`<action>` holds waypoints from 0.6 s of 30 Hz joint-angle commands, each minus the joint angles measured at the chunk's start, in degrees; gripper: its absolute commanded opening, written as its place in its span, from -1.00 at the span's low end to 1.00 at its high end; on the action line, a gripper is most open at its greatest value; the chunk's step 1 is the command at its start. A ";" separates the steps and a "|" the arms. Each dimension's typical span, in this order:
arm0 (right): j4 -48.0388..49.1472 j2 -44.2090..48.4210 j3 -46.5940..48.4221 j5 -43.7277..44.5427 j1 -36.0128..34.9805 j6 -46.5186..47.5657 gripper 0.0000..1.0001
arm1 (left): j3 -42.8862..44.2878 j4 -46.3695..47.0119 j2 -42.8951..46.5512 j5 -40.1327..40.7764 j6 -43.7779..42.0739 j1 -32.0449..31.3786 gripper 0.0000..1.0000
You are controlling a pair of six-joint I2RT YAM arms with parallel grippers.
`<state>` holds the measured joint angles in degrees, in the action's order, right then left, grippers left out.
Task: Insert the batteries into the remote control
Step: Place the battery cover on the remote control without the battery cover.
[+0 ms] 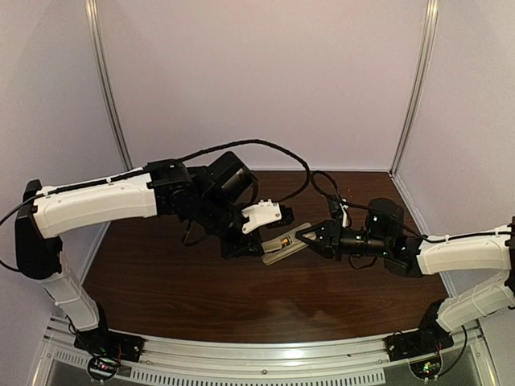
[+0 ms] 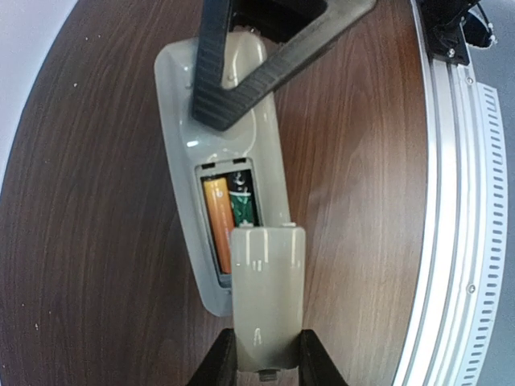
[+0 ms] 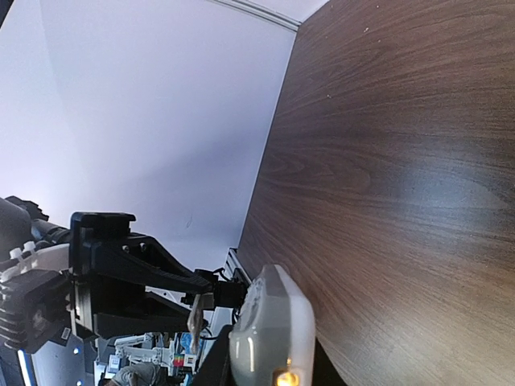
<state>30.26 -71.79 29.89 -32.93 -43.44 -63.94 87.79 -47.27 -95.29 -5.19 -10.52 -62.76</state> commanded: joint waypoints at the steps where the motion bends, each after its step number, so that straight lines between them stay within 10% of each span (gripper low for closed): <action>1: 6.02 0.30 -2.51 3.64 -1.56 -3.60 -1.00 | 2.44 -3.03 -2.57 1.64 1.01 0.07 -0.64; 18: 13.04 -2.68 -5.01 6.79 -4.87 -7.26 -1.00 | 4.98 -4.06 -6.72 2.28 1.64 0.09 -0.62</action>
<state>39.79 -73.73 25.12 -27.64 -47.44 -70.65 90.91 -51.11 -100.84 -3.33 -9.43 -62.70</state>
